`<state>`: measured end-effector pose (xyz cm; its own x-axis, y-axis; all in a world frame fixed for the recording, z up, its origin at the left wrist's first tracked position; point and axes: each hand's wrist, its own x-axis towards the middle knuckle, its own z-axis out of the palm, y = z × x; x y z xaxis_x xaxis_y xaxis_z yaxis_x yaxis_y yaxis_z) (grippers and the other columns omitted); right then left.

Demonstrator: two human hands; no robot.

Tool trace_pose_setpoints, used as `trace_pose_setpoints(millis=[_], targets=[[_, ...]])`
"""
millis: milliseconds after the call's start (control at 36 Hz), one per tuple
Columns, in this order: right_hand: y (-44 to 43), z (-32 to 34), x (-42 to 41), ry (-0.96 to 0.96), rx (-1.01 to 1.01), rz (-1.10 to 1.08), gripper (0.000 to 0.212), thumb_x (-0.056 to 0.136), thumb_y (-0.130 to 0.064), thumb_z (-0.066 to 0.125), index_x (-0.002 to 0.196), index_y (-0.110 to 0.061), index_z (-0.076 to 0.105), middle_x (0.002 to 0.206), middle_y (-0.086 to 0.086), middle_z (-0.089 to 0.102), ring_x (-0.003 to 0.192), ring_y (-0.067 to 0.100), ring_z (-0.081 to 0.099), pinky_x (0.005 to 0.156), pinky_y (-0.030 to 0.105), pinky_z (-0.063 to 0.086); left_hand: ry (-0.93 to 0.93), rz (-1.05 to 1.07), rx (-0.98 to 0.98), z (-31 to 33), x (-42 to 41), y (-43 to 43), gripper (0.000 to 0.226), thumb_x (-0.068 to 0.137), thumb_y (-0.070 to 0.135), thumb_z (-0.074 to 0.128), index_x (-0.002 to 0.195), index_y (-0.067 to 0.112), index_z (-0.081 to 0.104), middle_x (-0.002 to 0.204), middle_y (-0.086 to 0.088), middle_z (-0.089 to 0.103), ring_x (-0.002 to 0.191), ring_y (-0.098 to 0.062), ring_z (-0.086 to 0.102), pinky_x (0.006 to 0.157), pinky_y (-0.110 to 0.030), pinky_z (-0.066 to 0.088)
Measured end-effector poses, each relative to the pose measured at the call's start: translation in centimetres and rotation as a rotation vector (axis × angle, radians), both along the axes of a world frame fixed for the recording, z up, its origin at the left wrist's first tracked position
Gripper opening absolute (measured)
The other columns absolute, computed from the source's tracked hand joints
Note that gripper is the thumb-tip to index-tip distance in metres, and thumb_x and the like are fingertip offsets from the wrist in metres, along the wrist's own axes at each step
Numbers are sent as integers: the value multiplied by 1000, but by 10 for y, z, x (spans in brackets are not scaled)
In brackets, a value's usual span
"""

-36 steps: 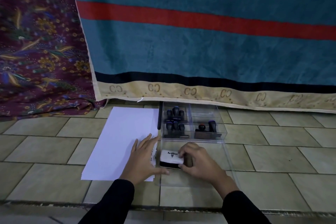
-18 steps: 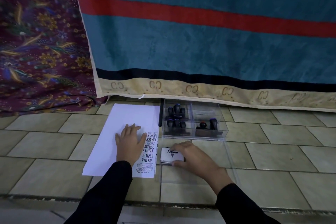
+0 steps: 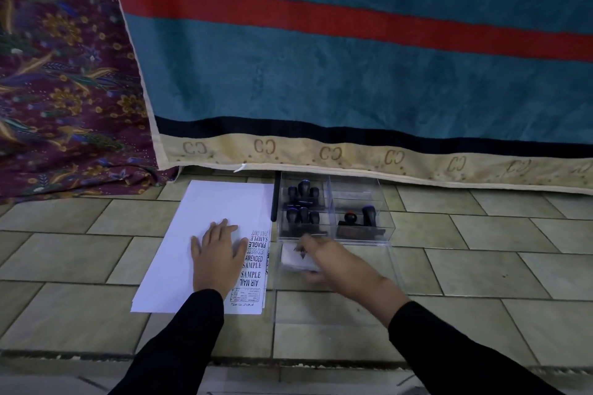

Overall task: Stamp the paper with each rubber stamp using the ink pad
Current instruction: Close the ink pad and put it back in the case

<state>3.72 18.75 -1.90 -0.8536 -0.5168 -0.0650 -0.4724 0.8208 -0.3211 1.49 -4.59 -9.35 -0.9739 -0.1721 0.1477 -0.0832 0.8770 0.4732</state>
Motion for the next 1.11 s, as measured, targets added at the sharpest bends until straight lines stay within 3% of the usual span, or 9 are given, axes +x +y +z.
trace_pose_setpoints(millis=[111,222,333,444,722,806,889,1000,1111], targets=[[30,31,-28,21,-270,-174,38,83,-23,65,117,-21,48,112,4,64,84,12,61,71,25,50,-2,1,-13,-1,0,0,44,99,42,41,137,21,46,156,1,31,148,-17,16,120,-49,1],[70,52,-74,123,-312,-323,38,83,-25,66,116,-18,50,114,5,64,93,20,62,78,36,53,3,6,-15,-3,-1,0,43,98,42,41,136,22,46,155,2,33,147,-18,17,120,-50,1],[98,47,-118,90,-257,-426,33,82,-23,68,108,-12,50,110,16,63,98,30,60,81,38,48,17,8,-4,-6,-1,-1,41,98,42,42,134,22,48,155,2,34,147,-17,18,120,-48,1],[103,30,-147,21,-96,-396,32,80,-23,69,104,-15,50,107,18,63,86,26,53,70,31,40,26,8,2,-8,-2,-1,40,97,41,43,133,23,48,154,3,35,146,-16,19,120,-48,1],[101,10,-183,-147,11,-267,29,76,-11,73,85,-24,50,103,4,55,91,23,53,74,29,41,39,12,2,-10,-2,-2,40,97,43,43,132,26,48,154,5,35,147,-14,18,121,-46,1],[100,5,-188,-142,-8,-251,28,71,0,74,81,-18,55,100,9,59,82,20,53,65,25,41,42,14,0,-9,-2,-2,40,97,43,42,132,26,48,154,5,35,146,-14,18,121,-46,1],[100,1,-190,-118,2,-236,25,64,2,78,82,-8,64,92,7,61,82,18,51,68,21,39,38,12,-15,-9,-2,-2,41,97,44,42,133,26,47,154,5,35,146,-14,18,121,-46,2],[102,-2,-188,-102,-84,-222,25,61,10,78,83,7,66,83,8,58,75,18,50,56,1,36,32,14,-20,-9,-2,-2,42,97,44,42,134,25,47,155,6,34,146,-14,18,121,-46,1],[101,2,-183,-155,-94,-246,24,64,10,77,86,8,67,87,7,57,68,4,49,55,-7,34,28,17,-15,-8,-1,-1,42,96,44,42,134,26,47,155,6,33,146,-14,18,121,-46,1]])
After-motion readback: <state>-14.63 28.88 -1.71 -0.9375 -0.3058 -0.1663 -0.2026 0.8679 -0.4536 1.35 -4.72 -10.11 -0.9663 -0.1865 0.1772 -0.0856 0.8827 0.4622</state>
